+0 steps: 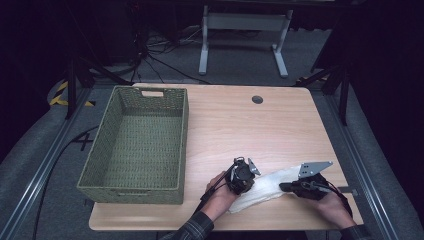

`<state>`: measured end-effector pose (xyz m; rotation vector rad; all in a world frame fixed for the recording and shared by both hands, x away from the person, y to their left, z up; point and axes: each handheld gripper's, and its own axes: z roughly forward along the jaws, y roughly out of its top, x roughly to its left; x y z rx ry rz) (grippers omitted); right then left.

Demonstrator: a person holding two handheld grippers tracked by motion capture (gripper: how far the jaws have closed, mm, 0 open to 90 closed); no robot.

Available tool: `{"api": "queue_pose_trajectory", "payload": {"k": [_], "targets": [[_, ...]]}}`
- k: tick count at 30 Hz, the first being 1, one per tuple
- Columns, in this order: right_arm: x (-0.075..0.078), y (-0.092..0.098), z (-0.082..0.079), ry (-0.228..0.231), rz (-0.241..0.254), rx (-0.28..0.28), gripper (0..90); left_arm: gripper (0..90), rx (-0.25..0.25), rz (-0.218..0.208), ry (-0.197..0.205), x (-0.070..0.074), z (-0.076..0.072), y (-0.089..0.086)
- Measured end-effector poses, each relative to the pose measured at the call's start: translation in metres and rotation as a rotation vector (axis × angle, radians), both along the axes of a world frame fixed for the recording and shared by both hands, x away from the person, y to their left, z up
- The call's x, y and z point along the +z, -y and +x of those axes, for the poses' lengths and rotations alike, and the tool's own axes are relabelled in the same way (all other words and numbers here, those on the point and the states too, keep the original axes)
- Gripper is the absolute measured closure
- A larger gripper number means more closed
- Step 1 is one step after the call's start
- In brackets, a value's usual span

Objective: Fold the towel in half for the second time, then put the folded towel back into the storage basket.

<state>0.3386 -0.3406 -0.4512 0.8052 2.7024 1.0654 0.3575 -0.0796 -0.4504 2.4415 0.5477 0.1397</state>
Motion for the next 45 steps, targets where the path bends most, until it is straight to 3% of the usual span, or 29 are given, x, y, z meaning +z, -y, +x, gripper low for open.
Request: {"api": "queue_pose_trajectory", "payload": {"k": [4,7,12,22,29,41,45], "targets": [[0.001,-0.004,0.009,0.01,-0.014,-0.017,89.8,89.5,0.022,-0.004,0.007,-0.001,0.001,-0.003],[0.001,-0.006,0.015,0.017,-0.017,-0.022,89.8,89.5,0.008,0.01,0.0,0.001,0.002,-0.005],[-0.001,-0.009,0.03,0.001,0.013,-0.036,89.8,89.5,0.026,0.001,0.011,-0.001,0.0,-0.008],[-0.001,-0.023,0.051,0.013,0.015,-0.022,89.8,89.3,0.023,-0.004,0.011,-0.001,-0.009,-0.015],[-0.002,-0.033,0.063,0.03,0.012,-0.004,89.8,89.1,-0.027,0.01,-0.013,0.0,-0.016,-0.013],[-0.003,-0.044,0.07,0.034,0.023,0.022,89.7,88.5,-0.091,-0.027,-0.045,-0.002,-0.029,0.004],[-0.003,-0.043,0.069,0.031,0.024,0.032,87.6,86.7,-0.108,-0.034,-0.052,-0.001,-0.026,0.001]]}}
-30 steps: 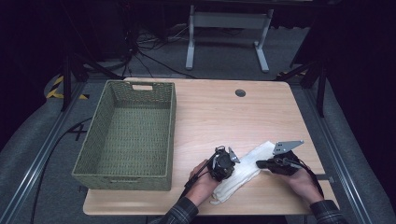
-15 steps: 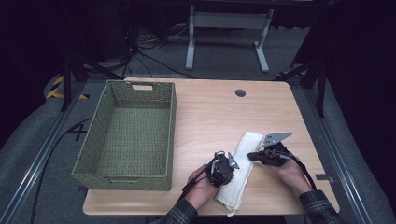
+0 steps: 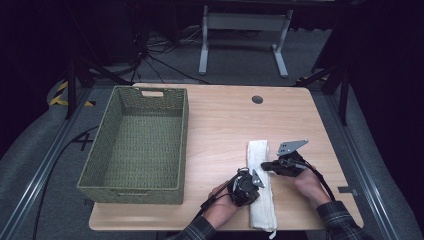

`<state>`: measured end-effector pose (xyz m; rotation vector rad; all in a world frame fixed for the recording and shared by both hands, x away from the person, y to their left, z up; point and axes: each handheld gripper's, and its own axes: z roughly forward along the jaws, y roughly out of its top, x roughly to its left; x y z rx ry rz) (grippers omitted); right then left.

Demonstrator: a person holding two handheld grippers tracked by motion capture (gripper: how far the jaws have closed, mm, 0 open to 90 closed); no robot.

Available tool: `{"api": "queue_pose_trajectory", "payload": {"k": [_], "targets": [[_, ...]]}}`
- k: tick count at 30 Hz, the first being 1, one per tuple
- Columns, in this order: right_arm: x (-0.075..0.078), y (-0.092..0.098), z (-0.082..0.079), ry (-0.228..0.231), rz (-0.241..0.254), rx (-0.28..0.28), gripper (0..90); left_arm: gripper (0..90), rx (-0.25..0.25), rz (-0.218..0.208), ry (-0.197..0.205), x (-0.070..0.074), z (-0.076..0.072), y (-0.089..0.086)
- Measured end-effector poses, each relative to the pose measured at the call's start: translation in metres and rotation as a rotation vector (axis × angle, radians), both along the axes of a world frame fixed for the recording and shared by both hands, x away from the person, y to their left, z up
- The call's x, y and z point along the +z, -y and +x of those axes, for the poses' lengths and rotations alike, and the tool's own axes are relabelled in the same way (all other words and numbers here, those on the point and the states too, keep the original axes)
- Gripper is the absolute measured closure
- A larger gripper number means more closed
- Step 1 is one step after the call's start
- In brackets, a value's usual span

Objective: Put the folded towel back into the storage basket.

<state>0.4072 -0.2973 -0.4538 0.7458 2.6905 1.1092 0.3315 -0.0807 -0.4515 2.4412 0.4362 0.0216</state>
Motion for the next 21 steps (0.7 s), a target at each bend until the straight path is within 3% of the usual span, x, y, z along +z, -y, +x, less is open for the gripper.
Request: {"api": "queue_pose_trajectory", "payload": {"k": [2,6,9,13,21], "targets": [[0.001,0.001,0.0,0.0,0.009,0.006,85.3,84.3,0.006,-0.002,0.009,0.001,0.001,-0.003],[0.008,0.006,-0.006,-0.003,0.04,0.025,75.8,69.9,0.021,-0.004,0.029,0.005,0.008,-0.017],[0.012,0.008,-0.013,-0.01,0.056,0.06,67.1,59.4,0.045,-0.032,0.006,0.005,0.014,-0.027],[0.016,0.006,-0.029,-0.01,0.041,0.113,54.2,47.9,0.05,0.002,0.014,0.005,0.018,-0.036],[0.018,-0.011,-0.059,0.007,0.018,0.235,39.0,37.5,0.1,-0.036,0.027,0.004,0.025,-0.049]]}}
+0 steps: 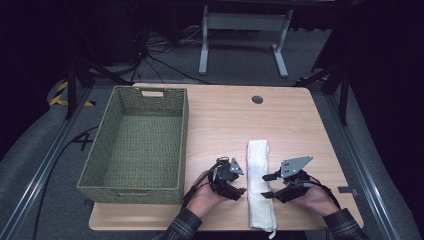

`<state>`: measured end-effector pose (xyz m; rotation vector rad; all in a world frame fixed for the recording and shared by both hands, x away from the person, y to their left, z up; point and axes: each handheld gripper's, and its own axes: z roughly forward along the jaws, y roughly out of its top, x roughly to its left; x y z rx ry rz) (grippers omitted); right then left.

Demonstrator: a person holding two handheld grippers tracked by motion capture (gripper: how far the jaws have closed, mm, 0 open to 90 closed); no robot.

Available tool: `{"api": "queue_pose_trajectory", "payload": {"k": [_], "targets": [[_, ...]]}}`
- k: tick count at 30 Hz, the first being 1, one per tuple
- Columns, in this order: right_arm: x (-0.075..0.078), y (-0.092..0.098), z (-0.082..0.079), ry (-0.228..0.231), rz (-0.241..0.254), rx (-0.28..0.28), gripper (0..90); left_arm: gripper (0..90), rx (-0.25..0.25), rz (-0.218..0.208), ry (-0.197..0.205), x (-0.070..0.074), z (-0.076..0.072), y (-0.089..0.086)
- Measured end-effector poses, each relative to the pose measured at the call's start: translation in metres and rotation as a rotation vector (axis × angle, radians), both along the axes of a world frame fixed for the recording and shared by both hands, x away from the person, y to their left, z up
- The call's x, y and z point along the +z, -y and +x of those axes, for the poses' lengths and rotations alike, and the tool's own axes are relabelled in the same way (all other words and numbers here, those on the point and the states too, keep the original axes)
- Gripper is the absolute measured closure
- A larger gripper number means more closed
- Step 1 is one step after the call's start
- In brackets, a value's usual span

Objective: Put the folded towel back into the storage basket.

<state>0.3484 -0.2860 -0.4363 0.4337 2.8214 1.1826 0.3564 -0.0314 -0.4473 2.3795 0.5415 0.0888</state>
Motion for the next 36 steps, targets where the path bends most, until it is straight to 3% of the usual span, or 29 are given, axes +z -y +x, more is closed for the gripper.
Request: {"api": "queue_pose_trajectory", "payload": {"k": [3,9,13,16,20,23,27,28,32,36], "targets": [[-0.003,-0.009,-0.01,0.01,-0.021,0.048,35.1,36.5,0.008,0.008,0.003,-0.001,0.002,-0.002],[-0.015,-0.023,-0.015,0.017,-0.069,0.091,25.0,34.5,0.016,0.009,0.011,-0.002,0.003,-0.002],[-0.018,-0.024,-0.014,0.022,-0.07,0.091,18.6,34.2,0.011,0.018,0.008,-0.002,0.003,-0.002],[-0.023,-0.026,-0.015,0.046,-0.098,0.103,17.0,33.9,0.01,0.016,0.012,-0.004,0.003,-0.001],[-0.024,-0.027,-0.017,0.061,-0.099,0.111,17.7,33.9,0.011,0.02,0.015,-0.004,0.002,0.0],[-0.023,-0.025,-0.017,0.056,-0.091,0.108,26.1,33.9,0.003,0.031,0.01,-0.004,0.003,0.0],[-0.021,-0.022,-0.02,0.057,-0.079,0.145,50.1,34.3,-0.002,0.035,0.011,-0.005,0.004,0.001],[-0.021,-0.022,-0.02,0.057,-0.079,0.145,50.1,34.3,-0.001,0.032,0.014,-0.005,0.004,0.001],[-0.02,-0.021,-0.023,0.045,-0.064,0.19,72.0,34.6,-0.009,0.034,0.012,-0.005,0.004,0.003],[-0.02,-0.021,-0.024,-0.004,-0.052,0.223,79.7,34.6,0.0,0.022,0.01,-0.001,0.008,0.004]]}}
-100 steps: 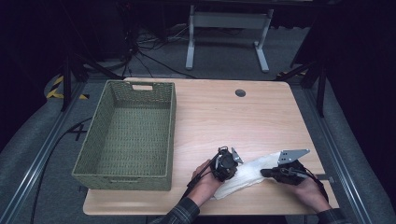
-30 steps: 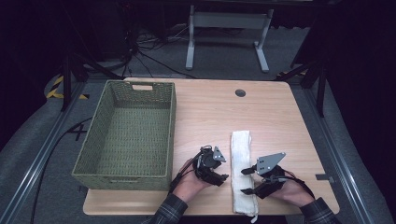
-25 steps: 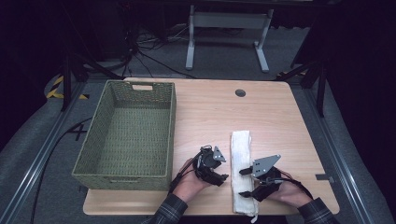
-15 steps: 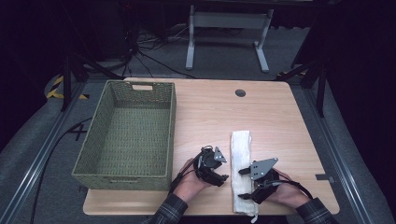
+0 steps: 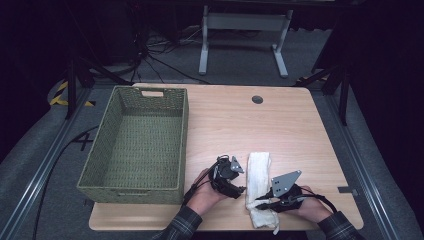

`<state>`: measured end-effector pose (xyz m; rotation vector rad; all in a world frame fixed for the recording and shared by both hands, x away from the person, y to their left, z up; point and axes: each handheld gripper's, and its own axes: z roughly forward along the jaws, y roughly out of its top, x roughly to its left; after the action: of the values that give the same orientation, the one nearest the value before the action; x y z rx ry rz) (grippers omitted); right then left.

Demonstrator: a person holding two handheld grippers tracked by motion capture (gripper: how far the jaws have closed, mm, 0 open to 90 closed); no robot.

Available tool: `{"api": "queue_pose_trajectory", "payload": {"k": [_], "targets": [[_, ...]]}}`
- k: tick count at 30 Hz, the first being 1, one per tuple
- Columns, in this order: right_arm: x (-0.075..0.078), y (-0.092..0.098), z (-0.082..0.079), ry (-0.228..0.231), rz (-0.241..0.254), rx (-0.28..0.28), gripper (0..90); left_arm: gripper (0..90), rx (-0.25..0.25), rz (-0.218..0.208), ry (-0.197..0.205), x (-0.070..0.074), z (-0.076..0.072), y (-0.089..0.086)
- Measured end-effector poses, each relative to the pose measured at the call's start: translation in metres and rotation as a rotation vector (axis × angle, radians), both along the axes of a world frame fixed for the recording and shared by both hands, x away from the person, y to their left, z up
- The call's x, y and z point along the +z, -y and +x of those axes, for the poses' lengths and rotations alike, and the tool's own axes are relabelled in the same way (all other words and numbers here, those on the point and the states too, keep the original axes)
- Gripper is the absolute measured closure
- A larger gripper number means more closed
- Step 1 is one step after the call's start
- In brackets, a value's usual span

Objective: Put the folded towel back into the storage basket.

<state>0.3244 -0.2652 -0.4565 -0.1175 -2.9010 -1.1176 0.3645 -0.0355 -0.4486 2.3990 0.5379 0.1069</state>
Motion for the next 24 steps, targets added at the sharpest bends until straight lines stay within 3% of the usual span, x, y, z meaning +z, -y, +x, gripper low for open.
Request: {"api": "queue_pose_trajectory", "payload": {"k": [5,13,15,24], "targets": [[0.002,0.001,-0.001,-0.021,-0.008,0.031,80.4,33.6,-0.005,-0.038,0.016,0.006,0.008,0.004],[0.007,0.003,-0.003,-0.032,0.004,0.043,80.3,29.8,-0.053,-0.034,0.03,0.016,0.025,0.019],[0.008,0.003,-0.003,-0.035,0.008,0.044,80.2,29.2,-0.051,-0.08,0.024,0.016,0.032,0.024],[0.007,0.004,-0.002,-0.047,0.007,0.044,79.9,27.1,-0.112,-0.063,0.049,0.019,0.062,0.05]]}}
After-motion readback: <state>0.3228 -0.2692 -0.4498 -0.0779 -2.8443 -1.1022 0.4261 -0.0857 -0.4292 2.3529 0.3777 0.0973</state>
